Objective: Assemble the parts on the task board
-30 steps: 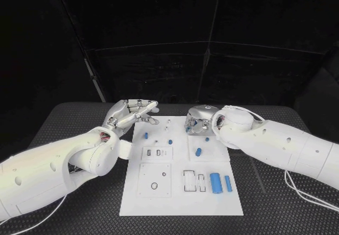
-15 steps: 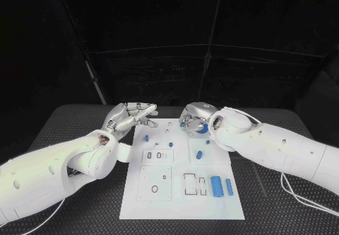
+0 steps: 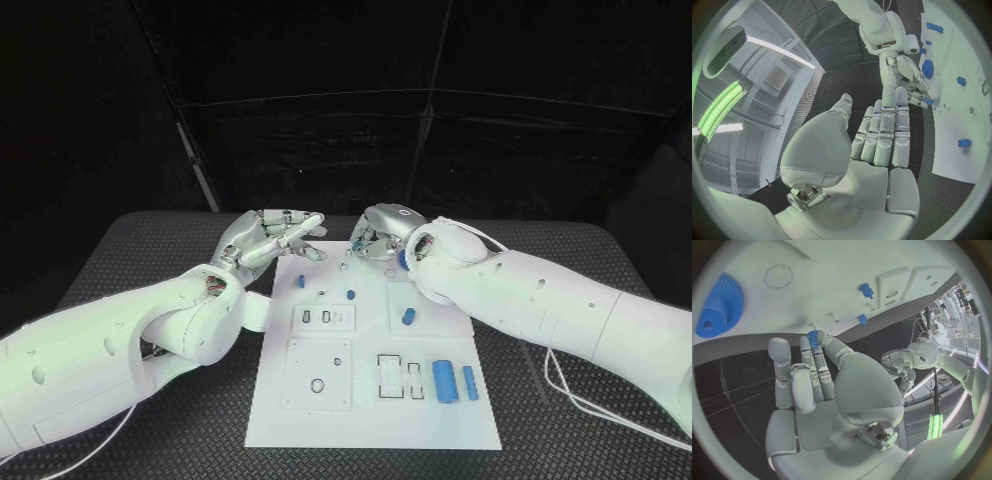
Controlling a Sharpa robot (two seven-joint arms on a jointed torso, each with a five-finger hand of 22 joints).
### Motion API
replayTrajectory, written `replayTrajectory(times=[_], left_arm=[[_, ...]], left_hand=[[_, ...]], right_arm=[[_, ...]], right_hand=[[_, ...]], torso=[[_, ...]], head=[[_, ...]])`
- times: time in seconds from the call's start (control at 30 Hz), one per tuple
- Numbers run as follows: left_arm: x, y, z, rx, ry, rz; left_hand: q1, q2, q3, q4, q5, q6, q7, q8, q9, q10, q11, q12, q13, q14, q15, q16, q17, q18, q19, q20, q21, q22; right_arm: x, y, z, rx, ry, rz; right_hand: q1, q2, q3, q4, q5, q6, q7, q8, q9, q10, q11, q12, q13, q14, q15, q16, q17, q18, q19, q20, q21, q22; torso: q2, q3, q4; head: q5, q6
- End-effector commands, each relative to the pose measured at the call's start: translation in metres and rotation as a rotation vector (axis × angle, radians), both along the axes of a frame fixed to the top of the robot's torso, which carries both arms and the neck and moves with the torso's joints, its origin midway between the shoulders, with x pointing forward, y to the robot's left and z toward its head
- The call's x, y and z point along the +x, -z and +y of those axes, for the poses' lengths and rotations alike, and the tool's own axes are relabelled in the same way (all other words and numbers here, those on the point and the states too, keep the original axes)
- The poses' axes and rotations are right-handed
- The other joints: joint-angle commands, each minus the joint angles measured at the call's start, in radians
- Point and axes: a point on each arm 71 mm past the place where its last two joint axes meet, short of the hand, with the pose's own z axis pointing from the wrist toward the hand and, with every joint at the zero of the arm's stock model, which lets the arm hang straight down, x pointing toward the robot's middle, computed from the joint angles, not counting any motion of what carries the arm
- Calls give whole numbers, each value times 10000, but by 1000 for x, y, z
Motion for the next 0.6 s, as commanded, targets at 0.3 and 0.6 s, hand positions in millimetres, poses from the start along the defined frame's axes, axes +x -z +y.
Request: replayTrajectory(times=[0.3, 0.6], left_arm=[[0, -2, -3, -26, 189, -18], [0, -2, -4, -28, 212, 8]], left_hand=[[19, 123, -54, 8, 5, -20, 58, -35, -11, -8, 57, -47, -15, -52, 3, 17, 13, 72, -69, -12, -31, -3], [21, 135, -61, 6, 5, -31, 63, -46, -12, -21, 62, -55, -17, -66, 8, 17, 29, 72, -75, -8, -34, -3]], right_arm=[[3, 0, 9, 19, -165, 7], [6, 4, 13, -66, -255, 332]], right_hand=[[-51, -128, 112, 17, 25, -5, 54, -39, -5, 2, 22, -55, -3, 494, 16, 58, -5, -195, -82, 37, 65, 1], [-75, -151, 148, 35, 13, -15, 59, -50, -6, -7, 27, -69, -5, 490, 20, 54, -20, -191, -103, 43, 60, -19]], torso=[[5, 10, -9], [22, 13, -1]], head=[[62, -57], [76, -72]])
